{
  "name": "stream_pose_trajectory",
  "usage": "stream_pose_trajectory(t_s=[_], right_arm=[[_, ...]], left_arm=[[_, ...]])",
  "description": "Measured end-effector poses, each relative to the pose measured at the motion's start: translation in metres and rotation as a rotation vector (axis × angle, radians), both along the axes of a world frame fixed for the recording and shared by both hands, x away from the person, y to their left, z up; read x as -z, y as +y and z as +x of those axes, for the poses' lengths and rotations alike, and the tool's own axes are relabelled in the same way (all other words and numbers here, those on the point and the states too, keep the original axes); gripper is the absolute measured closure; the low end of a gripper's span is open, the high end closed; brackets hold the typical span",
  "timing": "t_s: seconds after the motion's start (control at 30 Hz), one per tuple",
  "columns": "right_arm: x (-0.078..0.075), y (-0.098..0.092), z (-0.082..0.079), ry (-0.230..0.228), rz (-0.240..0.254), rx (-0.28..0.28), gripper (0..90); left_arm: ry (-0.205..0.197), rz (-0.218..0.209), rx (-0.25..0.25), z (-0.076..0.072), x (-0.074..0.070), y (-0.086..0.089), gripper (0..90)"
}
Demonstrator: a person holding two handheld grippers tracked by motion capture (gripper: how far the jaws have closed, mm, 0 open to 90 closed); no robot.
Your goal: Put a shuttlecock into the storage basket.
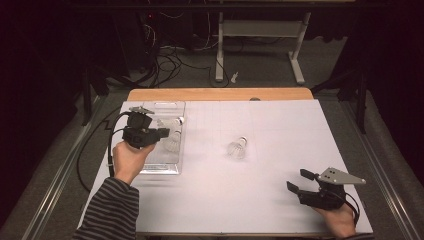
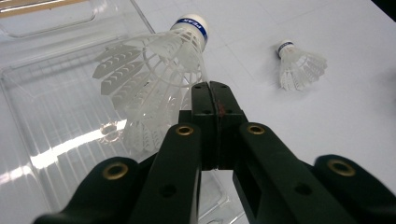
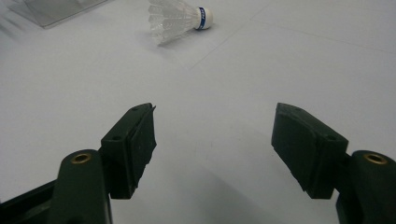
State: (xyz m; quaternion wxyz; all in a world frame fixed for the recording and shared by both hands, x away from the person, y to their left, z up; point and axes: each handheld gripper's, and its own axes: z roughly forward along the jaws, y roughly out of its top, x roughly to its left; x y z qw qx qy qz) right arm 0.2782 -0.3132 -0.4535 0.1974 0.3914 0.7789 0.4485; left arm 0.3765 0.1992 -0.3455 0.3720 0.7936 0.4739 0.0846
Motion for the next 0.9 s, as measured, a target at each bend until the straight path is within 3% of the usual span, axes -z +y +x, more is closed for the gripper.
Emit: stream_pose_trajectory(t_s=[0.37, 0.9], right_arm=[[0.000, 0.000, 0.000, 0.001, 0.002, 0.000, 31.0], [0.000, 0.000, 0.000, 0.003, 0.003, -0.001, 30.9]], left_arm=[[-0.011, 0.014, -0.037, -0.004, 0.003, 0.010, 89.9], [0.009, 0.019, -0.076, 0.002, 0.010, 0.018, 89.9]])
